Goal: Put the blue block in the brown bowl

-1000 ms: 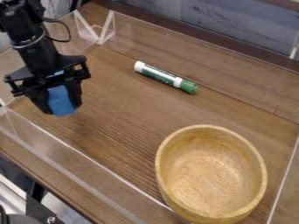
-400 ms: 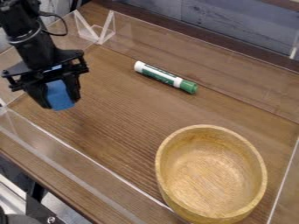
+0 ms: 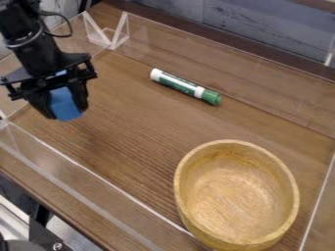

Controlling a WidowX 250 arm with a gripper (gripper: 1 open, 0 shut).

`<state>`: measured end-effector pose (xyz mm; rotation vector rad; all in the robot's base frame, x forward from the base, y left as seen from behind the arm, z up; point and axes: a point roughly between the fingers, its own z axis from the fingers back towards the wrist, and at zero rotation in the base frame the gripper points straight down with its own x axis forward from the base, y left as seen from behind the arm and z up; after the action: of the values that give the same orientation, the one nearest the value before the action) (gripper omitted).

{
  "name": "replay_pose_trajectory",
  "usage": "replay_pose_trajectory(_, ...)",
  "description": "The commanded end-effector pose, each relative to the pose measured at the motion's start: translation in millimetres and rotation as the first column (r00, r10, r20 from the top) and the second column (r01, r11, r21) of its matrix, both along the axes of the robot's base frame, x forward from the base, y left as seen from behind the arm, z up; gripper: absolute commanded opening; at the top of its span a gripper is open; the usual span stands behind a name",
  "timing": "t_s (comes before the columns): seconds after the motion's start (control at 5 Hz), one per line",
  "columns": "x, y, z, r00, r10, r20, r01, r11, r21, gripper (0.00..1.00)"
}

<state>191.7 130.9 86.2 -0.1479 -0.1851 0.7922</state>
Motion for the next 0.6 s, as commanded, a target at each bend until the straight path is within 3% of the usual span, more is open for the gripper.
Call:
replay_pose_trajectory(0.0, 0.0, 4.7, 13.0, 0.999, -0.002, 0.054, -0.001, 0.999, 0.046, 0.0)
replay_pose_trajectory(0.4, -5.6, 2.2, 15.0, 0.997, -0.028, 0.071, 0.023, 0.997, 0.074, 0.0)
